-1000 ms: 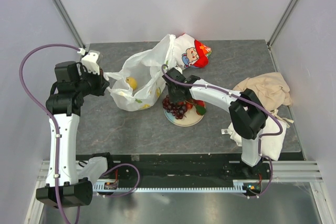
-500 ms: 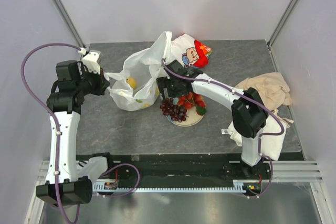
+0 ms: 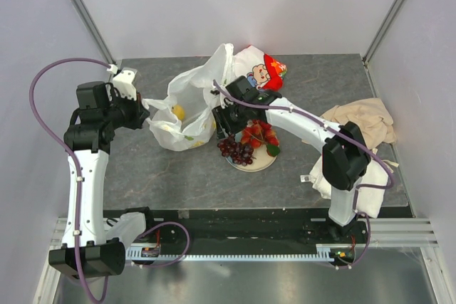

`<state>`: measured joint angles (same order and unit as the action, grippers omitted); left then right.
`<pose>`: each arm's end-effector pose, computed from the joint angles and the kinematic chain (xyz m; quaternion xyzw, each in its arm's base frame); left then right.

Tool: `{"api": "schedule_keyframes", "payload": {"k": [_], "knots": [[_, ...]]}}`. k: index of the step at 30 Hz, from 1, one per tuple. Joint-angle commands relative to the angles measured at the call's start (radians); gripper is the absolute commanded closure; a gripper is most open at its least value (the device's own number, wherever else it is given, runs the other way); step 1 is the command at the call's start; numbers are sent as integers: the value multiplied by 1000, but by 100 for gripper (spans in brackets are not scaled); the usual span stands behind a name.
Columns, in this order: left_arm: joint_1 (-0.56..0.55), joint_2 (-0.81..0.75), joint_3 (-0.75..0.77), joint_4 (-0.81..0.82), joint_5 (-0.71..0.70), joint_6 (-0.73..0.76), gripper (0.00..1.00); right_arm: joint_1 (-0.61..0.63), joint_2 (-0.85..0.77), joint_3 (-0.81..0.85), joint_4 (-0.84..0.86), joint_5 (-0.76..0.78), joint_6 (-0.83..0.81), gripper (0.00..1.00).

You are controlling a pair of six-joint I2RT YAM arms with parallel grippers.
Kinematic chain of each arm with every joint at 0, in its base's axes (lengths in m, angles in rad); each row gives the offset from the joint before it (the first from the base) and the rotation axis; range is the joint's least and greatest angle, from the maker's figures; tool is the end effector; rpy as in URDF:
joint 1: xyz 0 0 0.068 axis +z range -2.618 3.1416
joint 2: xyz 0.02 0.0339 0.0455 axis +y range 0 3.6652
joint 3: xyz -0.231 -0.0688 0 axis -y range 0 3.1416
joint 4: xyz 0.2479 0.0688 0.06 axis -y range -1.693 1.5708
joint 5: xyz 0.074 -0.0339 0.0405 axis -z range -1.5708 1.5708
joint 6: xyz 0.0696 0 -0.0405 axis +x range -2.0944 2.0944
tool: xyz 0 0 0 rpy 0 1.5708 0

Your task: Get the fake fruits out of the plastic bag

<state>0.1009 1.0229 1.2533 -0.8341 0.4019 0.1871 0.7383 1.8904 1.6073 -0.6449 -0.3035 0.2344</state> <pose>0.2425 -0.0028 0.3473 0.1301 0.8627 -0.1095 0.4762 0.3052 0.3058 0.2088 -0.2801 0.8964 0.2727 0.2090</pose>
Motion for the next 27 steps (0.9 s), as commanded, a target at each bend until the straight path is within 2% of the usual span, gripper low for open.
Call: {"api": "schedule_keyframes", "payload": {"k": [1,2,5,9,17,27], "knots": [[5,2,18,53,22,-35,98,41,-42,-30,1,-177,-188,52],[5,3,30,56,20,-44,98,47,-53,-50,20,-181,-267,52],[6,17,58,56,21,-60,98,65,-47,-96,45,-164,-361,48],[6,6,67,56,23,-64,99,78,24,-78,45,-114,-417,50],[11,-20,43,49,12,-57,98,78,156,11,80,32,-405,53],[19,-27,38,46,12,-60,99,78,210,71,106,167,-391,54]]}}
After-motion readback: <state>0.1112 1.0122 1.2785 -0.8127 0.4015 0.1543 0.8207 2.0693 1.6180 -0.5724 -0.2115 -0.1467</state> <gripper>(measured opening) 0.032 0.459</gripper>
